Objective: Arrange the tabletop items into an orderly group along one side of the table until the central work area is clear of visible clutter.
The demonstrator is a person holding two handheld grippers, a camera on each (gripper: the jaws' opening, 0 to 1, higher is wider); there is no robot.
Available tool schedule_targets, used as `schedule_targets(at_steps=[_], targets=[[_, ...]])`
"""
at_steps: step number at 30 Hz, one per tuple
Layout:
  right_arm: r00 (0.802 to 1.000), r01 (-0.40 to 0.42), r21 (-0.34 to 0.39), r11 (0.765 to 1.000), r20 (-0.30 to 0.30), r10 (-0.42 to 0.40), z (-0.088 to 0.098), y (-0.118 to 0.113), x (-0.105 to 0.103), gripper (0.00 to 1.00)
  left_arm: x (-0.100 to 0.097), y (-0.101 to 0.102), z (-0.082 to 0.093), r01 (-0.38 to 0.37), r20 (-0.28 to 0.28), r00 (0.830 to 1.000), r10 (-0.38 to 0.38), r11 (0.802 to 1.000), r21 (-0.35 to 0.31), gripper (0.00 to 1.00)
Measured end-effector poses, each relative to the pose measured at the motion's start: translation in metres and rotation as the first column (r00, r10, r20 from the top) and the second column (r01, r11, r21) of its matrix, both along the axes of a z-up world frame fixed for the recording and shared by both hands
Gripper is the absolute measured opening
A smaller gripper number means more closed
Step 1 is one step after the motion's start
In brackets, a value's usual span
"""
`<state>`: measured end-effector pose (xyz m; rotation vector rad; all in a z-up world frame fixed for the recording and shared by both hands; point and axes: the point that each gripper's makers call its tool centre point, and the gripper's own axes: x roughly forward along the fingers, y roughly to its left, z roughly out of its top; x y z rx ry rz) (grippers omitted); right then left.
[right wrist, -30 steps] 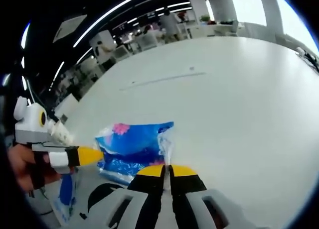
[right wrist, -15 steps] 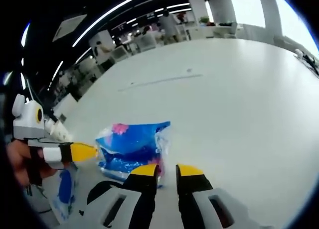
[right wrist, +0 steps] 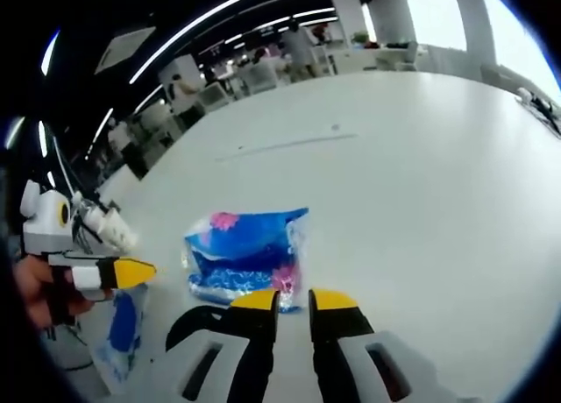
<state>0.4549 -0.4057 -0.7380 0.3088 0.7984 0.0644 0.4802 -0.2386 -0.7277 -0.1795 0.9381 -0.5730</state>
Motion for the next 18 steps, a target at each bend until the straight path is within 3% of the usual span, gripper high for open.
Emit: schedule_targets(at_steps=[18], targets=[[0.999,-0.054,-0.013,0.998,0.009,0.054,0.008,0.030,-0.036,0.10,-0.053,0.039,0.007,-0.023,0.002,1.000,0.023,1.000,-0.004,0.09]])
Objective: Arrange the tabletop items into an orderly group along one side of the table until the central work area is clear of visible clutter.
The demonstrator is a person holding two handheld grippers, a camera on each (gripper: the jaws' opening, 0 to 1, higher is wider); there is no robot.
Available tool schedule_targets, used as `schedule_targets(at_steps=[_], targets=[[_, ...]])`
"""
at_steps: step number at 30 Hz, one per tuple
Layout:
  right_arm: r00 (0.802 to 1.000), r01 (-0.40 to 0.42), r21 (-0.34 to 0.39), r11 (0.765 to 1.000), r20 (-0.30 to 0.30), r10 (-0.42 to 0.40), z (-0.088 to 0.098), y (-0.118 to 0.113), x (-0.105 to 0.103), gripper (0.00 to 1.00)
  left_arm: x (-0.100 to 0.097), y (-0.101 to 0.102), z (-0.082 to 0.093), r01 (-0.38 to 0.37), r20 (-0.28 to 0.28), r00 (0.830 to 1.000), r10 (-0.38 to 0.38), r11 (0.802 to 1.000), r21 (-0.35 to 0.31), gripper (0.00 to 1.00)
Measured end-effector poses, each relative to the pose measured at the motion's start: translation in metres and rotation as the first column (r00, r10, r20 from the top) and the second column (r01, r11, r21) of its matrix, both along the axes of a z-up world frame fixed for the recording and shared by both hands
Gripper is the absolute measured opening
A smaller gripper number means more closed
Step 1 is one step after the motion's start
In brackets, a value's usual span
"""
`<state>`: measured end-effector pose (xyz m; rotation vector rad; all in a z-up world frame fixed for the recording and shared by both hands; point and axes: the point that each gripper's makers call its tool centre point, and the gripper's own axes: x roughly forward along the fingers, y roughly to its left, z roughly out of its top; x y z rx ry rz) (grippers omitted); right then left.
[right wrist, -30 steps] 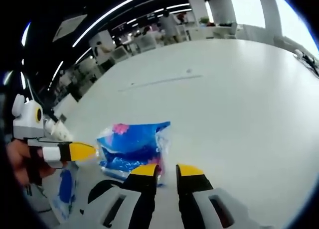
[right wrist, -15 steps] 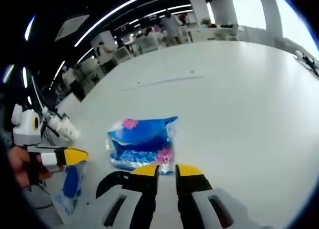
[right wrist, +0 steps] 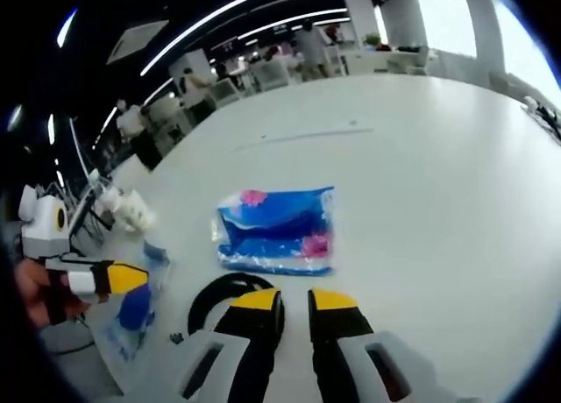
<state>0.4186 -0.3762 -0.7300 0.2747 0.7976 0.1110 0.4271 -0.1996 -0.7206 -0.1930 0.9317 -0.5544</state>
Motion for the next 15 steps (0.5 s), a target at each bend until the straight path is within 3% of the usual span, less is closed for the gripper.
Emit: schedule_targets(at_steps=[11,15], targets=[[0.998,-0.059,-0.009,0.998,0.009,0.059,0.003,0.028,-0.014,0.11,-0.033,0.022,-0.003,-0.025,-0.019,1.000,0.025,1.000,-0.009,0.09],[0.998,-0.064,-0.022,0.998,0.015,0.065,0.007,0.033,-0.016,0.16,-0.045,0.032,-0.003,-0.051,-0.031,0.998,0.050,0.999,-0.014,0.08]])
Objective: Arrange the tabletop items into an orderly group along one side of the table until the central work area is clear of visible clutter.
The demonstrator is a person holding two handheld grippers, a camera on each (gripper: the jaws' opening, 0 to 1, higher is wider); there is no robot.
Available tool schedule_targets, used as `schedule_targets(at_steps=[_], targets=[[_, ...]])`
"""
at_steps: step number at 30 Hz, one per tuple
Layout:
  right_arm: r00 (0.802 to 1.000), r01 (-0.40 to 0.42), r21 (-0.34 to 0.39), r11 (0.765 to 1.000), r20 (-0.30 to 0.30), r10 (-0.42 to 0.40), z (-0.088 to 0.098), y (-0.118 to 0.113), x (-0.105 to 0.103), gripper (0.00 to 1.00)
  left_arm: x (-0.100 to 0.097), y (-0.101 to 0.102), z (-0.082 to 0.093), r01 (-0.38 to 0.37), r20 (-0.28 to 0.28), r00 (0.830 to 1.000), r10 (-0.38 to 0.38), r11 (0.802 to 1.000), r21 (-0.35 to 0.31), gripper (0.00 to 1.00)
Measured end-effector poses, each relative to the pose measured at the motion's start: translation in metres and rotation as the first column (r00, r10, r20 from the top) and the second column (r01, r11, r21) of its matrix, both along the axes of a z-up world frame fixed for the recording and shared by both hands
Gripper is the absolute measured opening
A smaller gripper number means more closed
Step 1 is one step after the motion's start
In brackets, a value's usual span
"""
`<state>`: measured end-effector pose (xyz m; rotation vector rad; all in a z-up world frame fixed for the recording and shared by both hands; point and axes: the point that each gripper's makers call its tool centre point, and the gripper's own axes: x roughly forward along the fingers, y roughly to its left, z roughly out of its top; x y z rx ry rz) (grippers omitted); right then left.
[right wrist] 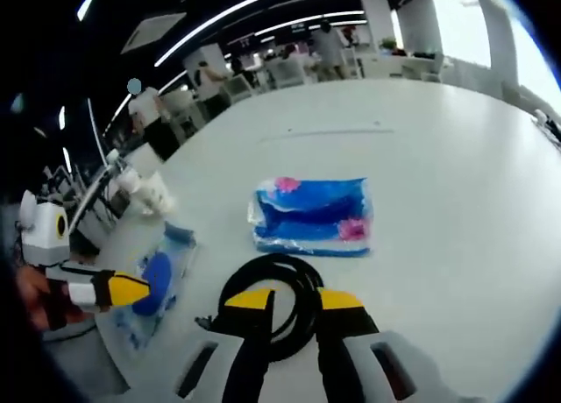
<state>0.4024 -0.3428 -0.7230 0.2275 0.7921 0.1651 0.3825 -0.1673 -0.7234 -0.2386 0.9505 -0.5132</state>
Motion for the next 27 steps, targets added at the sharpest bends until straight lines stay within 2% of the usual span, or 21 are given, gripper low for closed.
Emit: schedule_targets(at_steps=[6,13,20,27], targets=[[0.999,-0.005,-0.045,0.999,0.035,0.007,0.010,-0.002,0.004,0.15,-0.015,0.014,0.001,-0.029,-0.005,1.000,0.029,1.000,-0.010,0.08],[0.999,-0.017,-0.058,0.998,0.038,0.020,0.013,0.001,0.003,0.15,-0.036,0.040,-0.003,-0.115,-0.056,0.992,0.114,0.993,-0.018,0.08],[0.998,-0.042,-0.062,0.997,0.040,0.045,0.012,0.014,0.003,0.15,-0.050,0.068,-0.004,-0.173,-0.078,0.982,0.173,0.985,0.002,0.08],[0.995,-0.094,-0.059,0.994,0.033,0.096,0.011,0.037,0.008,0.15,-0.067,0.080,-0.006,-0.221,-0.123,0.968,0.218,0.975,-0.010,0.08]])
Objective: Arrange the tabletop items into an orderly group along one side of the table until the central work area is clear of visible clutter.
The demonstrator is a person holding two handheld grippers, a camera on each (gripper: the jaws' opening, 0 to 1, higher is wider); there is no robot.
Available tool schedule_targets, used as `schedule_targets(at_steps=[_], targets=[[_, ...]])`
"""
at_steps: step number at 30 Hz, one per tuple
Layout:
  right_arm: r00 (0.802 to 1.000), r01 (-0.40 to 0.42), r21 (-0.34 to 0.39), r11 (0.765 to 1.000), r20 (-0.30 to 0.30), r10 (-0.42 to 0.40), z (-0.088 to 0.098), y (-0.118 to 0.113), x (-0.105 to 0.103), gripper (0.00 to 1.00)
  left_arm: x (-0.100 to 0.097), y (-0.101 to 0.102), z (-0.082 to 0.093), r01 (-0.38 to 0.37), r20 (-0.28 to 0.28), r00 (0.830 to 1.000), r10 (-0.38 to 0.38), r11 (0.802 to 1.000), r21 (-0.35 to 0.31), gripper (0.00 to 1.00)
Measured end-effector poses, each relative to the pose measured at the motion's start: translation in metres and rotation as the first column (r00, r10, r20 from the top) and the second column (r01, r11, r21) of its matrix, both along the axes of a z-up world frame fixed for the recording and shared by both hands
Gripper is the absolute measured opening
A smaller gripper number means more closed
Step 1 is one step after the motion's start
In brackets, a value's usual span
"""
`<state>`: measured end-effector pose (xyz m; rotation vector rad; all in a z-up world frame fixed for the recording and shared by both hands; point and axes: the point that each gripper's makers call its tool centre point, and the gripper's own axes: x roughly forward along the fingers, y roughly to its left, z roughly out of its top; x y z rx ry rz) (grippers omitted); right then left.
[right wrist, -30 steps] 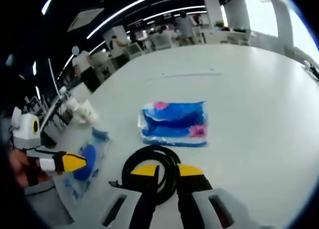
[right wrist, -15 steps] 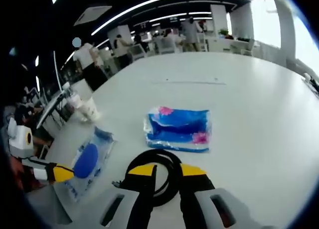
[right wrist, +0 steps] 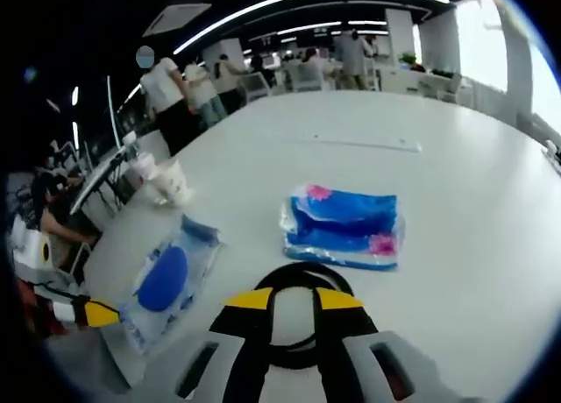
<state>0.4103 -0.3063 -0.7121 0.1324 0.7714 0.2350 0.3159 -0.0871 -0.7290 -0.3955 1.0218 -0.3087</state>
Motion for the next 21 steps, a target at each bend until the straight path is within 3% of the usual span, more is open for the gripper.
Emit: schedule_targets(at_steps=[13,21], targets=[[0.986,-0.163,-0.014,0.987,-0.024,0.162,-0.006,0.051,0.012,0.16,-0.016,0.000,-0.006,-0.045,-0.074,0.996,0.043,0.998,-0.034,0.13],[0.973,-0.231,-0.024,0.973,-0.036,0.230,-0.005,0.070,0.023,0.17,-0.020,-0.001,-0.012,-0.068,-0.101,0.993,0.063,0.996,-0.054,0.16]])
